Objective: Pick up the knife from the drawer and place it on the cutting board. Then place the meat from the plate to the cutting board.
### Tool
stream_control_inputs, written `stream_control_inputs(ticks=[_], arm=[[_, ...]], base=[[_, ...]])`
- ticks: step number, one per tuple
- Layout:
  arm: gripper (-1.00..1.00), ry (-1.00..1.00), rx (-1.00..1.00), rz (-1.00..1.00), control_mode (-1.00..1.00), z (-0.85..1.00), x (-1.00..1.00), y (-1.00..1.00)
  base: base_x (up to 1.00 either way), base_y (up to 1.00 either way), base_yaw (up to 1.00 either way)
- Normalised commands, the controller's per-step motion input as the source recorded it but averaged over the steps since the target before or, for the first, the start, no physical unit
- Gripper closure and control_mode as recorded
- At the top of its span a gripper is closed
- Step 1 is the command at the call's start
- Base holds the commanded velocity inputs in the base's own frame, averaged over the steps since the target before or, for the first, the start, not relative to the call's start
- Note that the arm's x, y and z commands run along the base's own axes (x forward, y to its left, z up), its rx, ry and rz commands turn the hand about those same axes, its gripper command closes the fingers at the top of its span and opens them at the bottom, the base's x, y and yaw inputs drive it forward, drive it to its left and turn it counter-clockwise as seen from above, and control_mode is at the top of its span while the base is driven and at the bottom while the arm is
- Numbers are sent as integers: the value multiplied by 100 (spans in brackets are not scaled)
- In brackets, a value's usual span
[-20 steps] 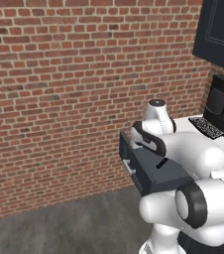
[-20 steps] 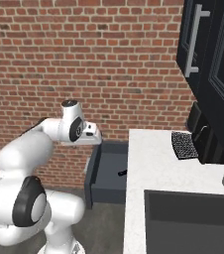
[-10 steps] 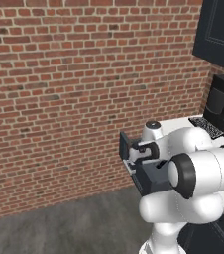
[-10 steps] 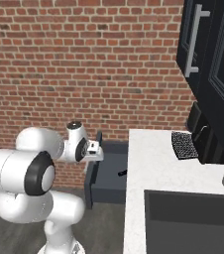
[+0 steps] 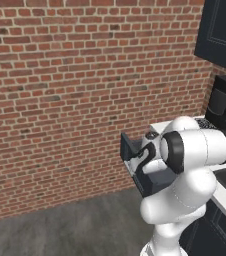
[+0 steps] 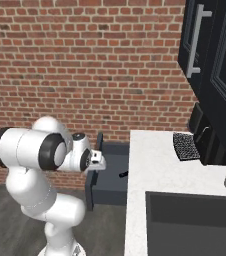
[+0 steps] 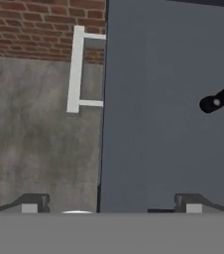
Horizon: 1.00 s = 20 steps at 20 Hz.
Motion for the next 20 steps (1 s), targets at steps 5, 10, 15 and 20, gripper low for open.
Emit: stream_control_inputs(ticks=[5,10,15,20], arm=[[-100,0,0,0,-100,-48,1,0],[-100,0,0,0,-100,-3,0,7],[-100,0,0,0,-100,7,0,68],[-100,0,0,0,-100,26,0,99]], base=[[0,0,0],[0,0,0],[0,0,0],[0,0,0]])
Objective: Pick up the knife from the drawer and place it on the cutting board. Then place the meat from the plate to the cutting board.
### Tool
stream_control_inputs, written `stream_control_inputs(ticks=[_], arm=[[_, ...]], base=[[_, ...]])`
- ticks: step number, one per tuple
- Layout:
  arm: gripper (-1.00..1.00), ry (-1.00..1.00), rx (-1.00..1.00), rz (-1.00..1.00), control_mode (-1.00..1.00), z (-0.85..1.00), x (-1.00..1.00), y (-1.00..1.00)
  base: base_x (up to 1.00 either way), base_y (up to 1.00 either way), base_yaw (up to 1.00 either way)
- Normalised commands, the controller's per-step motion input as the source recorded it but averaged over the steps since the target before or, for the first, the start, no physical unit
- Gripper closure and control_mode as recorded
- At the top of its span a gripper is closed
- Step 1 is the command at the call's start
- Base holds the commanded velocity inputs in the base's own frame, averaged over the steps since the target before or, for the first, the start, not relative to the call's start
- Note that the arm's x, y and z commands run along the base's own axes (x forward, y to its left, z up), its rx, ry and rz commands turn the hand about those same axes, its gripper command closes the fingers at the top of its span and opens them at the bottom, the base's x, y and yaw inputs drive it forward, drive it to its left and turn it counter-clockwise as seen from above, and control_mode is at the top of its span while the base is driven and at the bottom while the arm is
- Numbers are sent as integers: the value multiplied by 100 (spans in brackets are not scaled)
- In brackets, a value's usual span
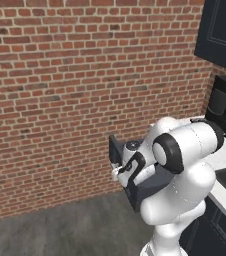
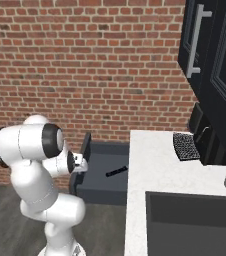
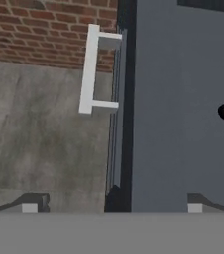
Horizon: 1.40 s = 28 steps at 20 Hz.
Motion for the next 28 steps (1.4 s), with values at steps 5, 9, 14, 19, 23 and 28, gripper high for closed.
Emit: stream_control_inputs(ticks=[5,9,14,19,23,28], arm=[[-100,0,0,2,-100,23,0,100],[-100,2,0,4,-100,8,0,100],[-100,1,0,3,-100,17,0,100],[-100,-1,0,1,-100,72,2,84],[-100,-7,16,-14,-100,100,-3,-21],[-100,11,19,-27,-100,96,-6,-91]], base=[[0,0,0],[0,0,0],[0,0,0],[0,0,0],[0,0,0],[0,0,0]])
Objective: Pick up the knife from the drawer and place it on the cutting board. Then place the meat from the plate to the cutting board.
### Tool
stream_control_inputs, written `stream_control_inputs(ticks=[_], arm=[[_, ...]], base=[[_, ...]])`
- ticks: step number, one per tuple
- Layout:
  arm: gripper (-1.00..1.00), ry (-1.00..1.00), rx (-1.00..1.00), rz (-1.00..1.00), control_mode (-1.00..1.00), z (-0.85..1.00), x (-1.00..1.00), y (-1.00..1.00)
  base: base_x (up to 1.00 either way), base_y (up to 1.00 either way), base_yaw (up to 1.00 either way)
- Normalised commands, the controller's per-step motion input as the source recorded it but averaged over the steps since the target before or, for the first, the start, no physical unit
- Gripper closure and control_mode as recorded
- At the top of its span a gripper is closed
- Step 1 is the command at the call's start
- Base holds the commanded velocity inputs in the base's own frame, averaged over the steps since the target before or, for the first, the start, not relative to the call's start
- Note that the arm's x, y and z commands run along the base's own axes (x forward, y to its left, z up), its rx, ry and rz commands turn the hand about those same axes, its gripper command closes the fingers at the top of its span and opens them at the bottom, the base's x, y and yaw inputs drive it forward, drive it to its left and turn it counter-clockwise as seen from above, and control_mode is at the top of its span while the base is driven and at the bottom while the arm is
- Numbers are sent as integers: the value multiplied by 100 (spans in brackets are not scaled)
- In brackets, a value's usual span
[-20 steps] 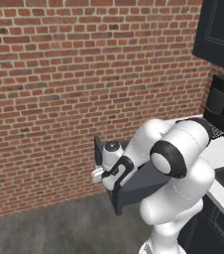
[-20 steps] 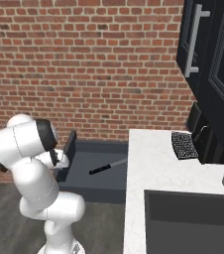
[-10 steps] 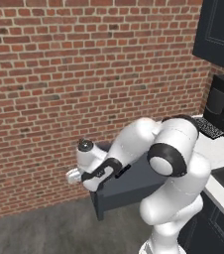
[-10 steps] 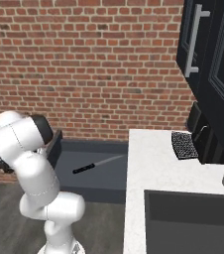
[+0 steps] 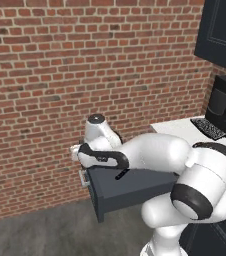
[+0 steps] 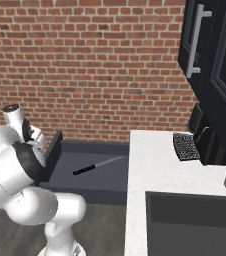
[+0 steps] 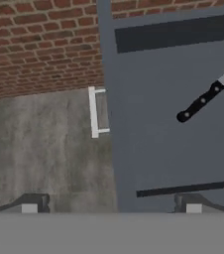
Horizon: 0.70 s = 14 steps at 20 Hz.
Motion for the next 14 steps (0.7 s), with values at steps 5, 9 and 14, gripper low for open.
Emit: stream_control_inputs(ticks=[5,9,14], arm=[[-100,35,6,-36,-100,30,11,-100],[-100,37,5,-27,-100,-7,38,-100],[-100,25,0,-6,-100,-35,22,-76]], base=[[0,0,0],[0,0,0],[0,0,0]])
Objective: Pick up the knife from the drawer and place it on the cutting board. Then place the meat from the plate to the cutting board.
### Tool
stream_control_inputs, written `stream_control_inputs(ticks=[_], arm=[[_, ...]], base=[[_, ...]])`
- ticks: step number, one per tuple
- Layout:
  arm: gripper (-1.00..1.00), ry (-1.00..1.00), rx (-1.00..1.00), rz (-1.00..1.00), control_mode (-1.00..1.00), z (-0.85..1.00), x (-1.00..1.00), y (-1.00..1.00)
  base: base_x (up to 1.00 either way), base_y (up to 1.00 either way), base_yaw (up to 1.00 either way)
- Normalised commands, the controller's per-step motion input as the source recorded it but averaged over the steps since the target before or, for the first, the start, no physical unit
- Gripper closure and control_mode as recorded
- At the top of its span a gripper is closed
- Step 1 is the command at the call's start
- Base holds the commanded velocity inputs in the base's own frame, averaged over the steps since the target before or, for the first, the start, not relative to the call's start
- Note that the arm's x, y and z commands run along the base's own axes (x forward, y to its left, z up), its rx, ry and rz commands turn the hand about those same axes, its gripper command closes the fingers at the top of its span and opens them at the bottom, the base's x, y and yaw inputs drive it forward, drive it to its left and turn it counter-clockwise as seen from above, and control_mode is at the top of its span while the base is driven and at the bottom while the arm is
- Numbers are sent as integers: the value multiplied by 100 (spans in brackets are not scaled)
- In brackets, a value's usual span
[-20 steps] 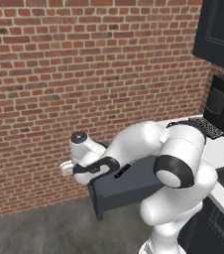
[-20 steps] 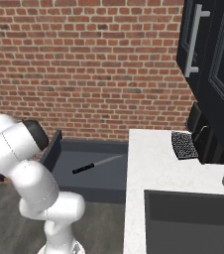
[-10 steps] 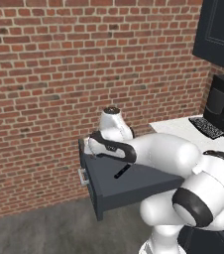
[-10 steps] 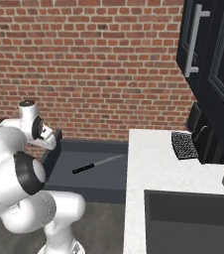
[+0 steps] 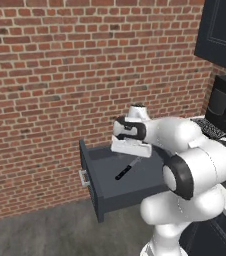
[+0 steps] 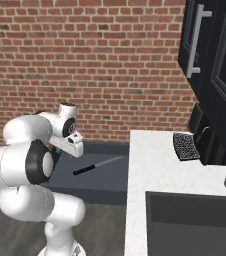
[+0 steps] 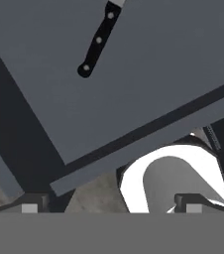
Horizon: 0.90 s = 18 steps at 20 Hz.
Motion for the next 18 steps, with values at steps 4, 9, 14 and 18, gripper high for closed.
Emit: stream_control_inputs(ticks=[4,9,14,18], arm=[[-100,14,-8,-1,-100,-47,26,-16],[-100,2,-5,-1,-100,-78,6,-16],[-100,0,0,-5,-100,-51,24,0],[-100,0,0,-1,-100,-28,40,0]], base=[[0,0,0],[0,0,0],[0,0,0],[0,0,0]])
